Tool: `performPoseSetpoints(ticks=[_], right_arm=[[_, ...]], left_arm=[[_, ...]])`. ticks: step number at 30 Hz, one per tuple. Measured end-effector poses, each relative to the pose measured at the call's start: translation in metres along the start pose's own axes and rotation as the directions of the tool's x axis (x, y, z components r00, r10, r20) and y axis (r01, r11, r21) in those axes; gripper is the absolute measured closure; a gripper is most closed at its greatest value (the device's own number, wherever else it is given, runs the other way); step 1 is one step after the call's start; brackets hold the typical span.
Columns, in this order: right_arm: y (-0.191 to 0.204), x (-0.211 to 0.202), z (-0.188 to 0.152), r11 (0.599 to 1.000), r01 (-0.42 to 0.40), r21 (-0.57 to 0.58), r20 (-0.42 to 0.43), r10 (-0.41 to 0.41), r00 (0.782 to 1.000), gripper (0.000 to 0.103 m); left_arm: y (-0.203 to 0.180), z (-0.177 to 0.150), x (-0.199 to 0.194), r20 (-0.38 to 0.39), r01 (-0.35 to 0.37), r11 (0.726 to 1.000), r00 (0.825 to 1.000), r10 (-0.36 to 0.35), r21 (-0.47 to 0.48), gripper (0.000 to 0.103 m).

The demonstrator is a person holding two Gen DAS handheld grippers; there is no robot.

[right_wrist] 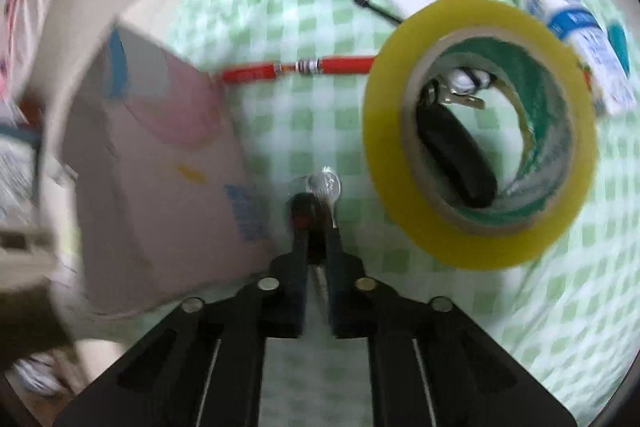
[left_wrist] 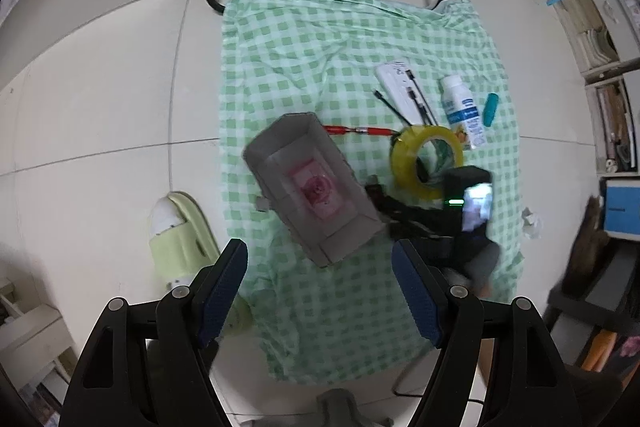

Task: Organize rigid objects
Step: 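Grasp the black car key with the right gripper and lift it, then carry the car key into the cardboard box and release it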

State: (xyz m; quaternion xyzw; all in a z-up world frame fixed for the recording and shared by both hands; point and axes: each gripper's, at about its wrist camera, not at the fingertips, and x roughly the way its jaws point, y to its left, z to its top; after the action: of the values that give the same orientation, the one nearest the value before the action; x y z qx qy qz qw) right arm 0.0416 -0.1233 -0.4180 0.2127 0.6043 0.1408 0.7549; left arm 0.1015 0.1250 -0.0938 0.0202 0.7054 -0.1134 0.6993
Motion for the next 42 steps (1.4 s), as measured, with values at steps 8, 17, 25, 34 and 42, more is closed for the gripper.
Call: performPoseSetpoints(ticks=[8, 17, 25, 34, 42], right_arm=[[0.040, -0.087, -0.009, 0.984, -0.175, 0.015, 0.149, 0.171, 0.974, 0.094], [0.097, -0.177, -0.023, 0.927, -0.373, -0.023, 0.332, 0.359, 0.872, 0.094], [0.103, -0.194, -0.031, 0.891, -0.455, 0.011, 0.366, 0.420, 0.831, 0.094], [0.124, -0.192, -0.032, 0.907, -0.416, -0.069, 0.336, 0.414, 0.846, 0.096], [0.112, -0.134, -0.045, 0.988, 0.041, -0.146, 0.170, -0.016, 0.985, 0.086]], left_arm=[[-0.005, -0.004, -0.004, 0.023, 0.048, 0.999, 0.999, -0.048, -0.023, 0.030], [0.003, -0.003, 0.002, 0.017, 0.184, 0.980, 0.983, -0.184, -0.070, 0.029], [0.018, -0.003, -0.002, 0.056, 0.386, 0.907, 0.922, -0.383, -0.165, 0.029], [0.021, 0.001, 0.006, 0.053, 0.311, 0.941, 0.950, -0.307, -0.133, 0.071], [0.023, 0.004, 0.023, 0.049, 0.195, 0.971, 0.981, -0.190, -0.141, 0.071]])
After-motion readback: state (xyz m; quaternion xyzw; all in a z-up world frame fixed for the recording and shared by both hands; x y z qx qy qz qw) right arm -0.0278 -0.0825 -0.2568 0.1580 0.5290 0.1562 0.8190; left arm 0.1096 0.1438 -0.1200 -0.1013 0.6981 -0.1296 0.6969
